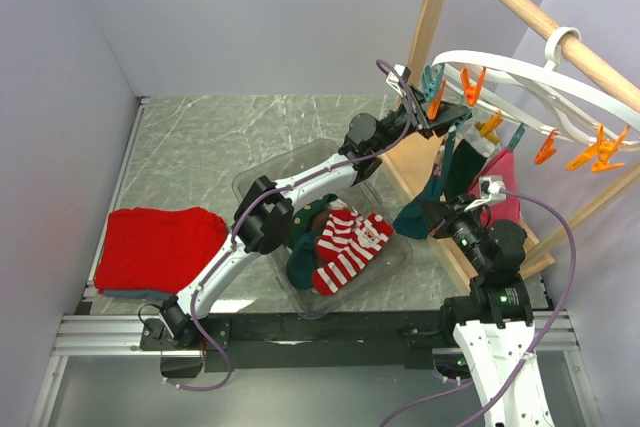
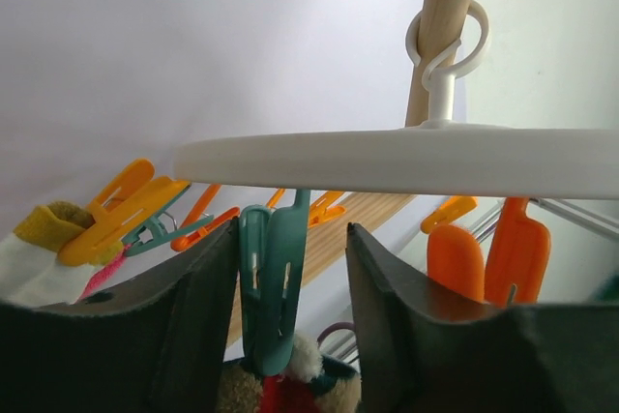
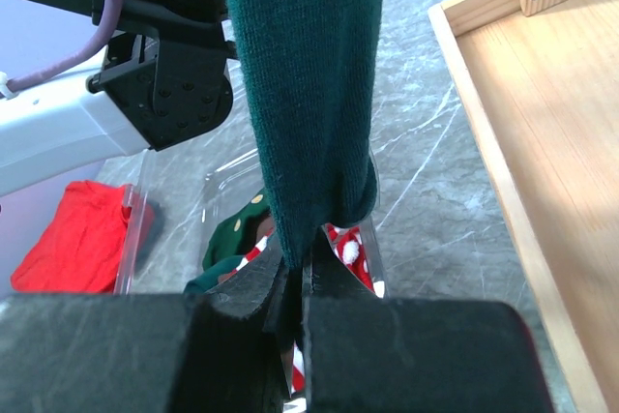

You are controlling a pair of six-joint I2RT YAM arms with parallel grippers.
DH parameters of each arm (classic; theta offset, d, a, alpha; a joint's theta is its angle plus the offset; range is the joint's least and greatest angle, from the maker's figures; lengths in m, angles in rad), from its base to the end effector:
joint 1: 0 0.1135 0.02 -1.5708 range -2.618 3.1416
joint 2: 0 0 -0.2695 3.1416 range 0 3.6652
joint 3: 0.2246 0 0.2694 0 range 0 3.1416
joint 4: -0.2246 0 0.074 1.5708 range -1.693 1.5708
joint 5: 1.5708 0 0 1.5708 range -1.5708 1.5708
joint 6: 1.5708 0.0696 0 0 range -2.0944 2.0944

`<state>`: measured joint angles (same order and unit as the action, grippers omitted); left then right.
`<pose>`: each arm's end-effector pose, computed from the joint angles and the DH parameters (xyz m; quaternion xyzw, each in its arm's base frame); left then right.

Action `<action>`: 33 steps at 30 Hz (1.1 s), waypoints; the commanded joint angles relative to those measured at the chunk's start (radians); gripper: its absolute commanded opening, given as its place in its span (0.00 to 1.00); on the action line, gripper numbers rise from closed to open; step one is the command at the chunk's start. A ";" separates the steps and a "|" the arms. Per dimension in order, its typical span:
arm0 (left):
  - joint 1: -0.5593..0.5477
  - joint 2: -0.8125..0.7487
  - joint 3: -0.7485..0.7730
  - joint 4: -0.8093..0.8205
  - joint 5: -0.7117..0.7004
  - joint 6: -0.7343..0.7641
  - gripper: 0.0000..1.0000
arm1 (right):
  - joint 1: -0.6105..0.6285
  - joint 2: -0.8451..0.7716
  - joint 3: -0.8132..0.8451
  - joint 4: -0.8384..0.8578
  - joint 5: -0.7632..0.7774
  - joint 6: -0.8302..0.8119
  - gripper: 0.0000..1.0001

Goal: Remove the socks clipped to the hanger

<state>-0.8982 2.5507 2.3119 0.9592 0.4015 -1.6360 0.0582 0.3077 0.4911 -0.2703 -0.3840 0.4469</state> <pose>0.3631 -0.4995 0.3509 0.0237 0.4425 -0.8764 0.1885 0.1467 0.0347 0.2900 0.0132 0.7349 0.3019 0.6071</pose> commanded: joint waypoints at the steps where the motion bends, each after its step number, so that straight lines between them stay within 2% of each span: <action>1: -0.004 -0.072 0.011 0.050 -0.006 0.011 0.58 | -0.001 -0.010 0.032 -0.043 -0.036 -0.014 0.00; 3: -0.001 -0.082 -0.006 0.047 0.005 0.030 0.64 | -0.001 -0.006 0.035 -0.046 -0.050 -0.014 0.00; 8: 0.015 -0.092 -0.059 0.115 0.025 -0.013 0.65 | 0.000 -0.007 0.049 -0.049 -0.098 -0.005 0.00; 12: 0.018 -0.079 -0.046 0.141 0.025 -0.056 0.53 | 0.000 -0.005 0.052 -0.055 -0.118 0.001 0.00; 20: 0.018 -0.086 -0.031 0.156 0.022 -0.073 0.47 | -0.001 -0.012 0.047 -0.066 -0.108 -0.002 0.00; 26: 0.019 -0.096 -0.039 0.156 0.016 -0.065 0.39 | 0.000 -0.018 0.050 -0.073 -0.102 -0.004 0.00; 33: 0.019 -0.107 -0.028 0.122 0.023 -0.035 0.20 | 0.000 -0.025 0.044 -0.086 -0.093 -0.001 0.00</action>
<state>-0.8783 2.5347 2.2566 1.0348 0.4118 -1.6920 0.0582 0.2951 0.5117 -0.3393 -0.4614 0.4480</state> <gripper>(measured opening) 0.331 0.026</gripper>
